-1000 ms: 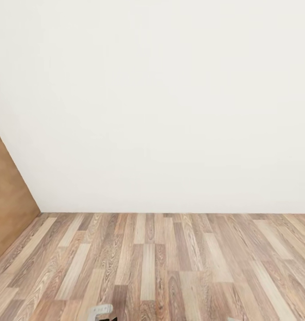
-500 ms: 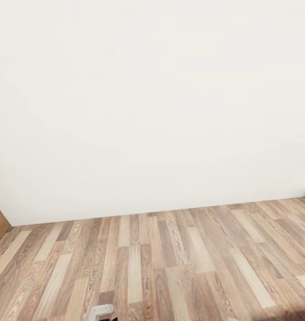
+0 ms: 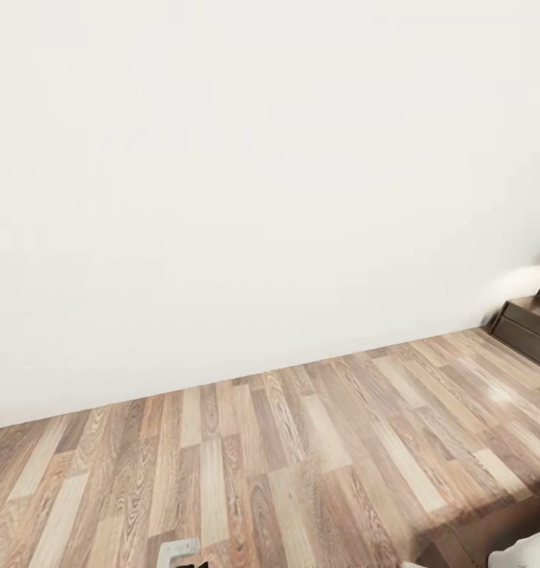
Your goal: In the bedroom, move the book from the bed onto either nightstand, and place the two sandals side by side next to the bed.
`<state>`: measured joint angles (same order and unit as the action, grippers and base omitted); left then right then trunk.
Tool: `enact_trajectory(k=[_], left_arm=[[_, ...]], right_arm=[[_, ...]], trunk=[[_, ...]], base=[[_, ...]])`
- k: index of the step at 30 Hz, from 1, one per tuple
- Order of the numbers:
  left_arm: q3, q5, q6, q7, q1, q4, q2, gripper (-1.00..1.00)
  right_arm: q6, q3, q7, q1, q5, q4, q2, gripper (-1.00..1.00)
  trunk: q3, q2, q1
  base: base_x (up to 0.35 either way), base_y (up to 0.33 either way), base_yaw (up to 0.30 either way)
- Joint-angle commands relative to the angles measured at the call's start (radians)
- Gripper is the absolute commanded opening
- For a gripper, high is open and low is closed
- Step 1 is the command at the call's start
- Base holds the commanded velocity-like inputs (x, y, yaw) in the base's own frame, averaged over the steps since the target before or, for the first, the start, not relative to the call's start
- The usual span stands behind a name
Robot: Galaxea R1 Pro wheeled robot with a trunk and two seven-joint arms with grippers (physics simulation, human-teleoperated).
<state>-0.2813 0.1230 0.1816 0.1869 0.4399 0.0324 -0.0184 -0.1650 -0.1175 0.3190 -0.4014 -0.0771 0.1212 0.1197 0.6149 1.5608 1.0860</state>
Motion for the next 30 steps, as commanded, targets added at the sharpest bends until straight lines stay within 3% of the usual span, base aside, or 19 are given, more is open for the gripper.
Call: enact_trajectory(k=[1, 30], left_arm=[[-0.009, 0.01, 0.003, 0.002, 0.0, 0.0, 0.0, 1.0], [-0.009, 0.01, 0.003, 0.002, 0.0, 0.0, 0.0, 1.0]], right_arm=[[-0.008, -0.005, 0.003, 0.0, -0.008, 0.002, 0.0, 1.0], [-0.008, -0.005, 0.003, 0.0, -0.009, 0.002, 0.0, 1.0]], trunk=[[0.001, 0.0, 0.0], [0.001, 0.0, 0.0]], base=[[0.0, 0.0, -0.3], [0.0, 0.0, -0.3]])
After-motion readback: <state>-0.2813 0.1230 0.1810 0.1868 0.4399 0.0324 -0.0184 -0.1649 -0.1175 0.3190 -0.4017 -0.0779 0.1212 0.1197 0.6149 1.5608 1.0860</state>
